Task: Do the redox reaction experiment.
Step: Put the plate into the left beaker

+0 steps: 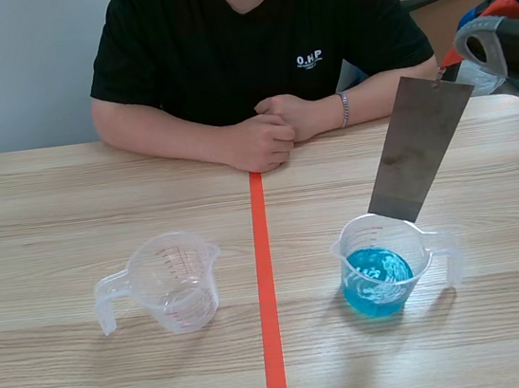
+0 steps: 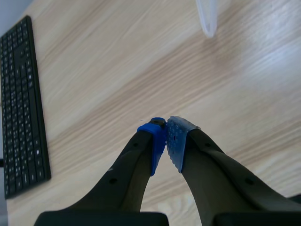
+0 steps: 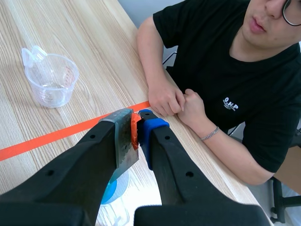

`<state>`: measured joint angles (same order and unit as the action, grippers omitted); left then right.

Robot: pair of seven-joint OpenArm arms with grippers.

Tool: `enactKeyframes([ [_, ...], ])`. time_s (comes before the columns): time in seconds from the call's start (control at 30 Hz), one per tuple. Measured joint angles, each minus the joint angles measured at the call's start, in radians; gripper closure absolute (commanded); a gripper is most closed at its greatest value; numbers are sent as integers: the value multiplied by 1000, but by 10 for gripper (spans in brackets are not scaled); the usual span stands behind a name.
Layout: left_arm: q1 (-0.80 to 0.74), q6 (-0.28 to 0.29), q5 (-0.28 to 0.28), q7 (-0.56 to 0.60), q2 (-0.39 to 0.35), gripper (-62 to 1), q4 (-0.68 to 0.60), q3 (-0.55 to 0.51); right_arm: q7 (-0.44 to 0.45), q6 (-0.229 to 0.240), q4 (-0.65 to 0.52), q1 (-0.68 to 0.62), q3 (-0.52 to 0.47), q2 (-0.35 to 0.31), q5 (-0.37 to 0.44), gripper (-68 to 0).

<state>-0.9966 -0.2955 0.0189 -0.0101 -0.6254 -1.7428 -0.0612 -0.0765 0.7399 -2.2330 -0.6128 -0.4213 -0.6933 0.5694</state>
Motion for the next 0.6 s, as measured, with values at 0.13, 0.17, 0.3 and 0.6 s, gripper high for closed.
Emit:
enactKeyframes([
  [0.13,-36,0,0,-34,53,-49,0,-39,7,0,0,0,0,0,0,-15],
  [0.17,-40,-1,0,-45,62,-49,0,-40,12,0,0,0,0,0,0,-15],
  [0.3,-54,0,0,-84,103,-49,0,-39,15,0,0,0,0,0,0,-15],
  [0.6,-56,0,0,-135,177,-49,0,-39,23,0,0,65,61,-25,0,-15],
])
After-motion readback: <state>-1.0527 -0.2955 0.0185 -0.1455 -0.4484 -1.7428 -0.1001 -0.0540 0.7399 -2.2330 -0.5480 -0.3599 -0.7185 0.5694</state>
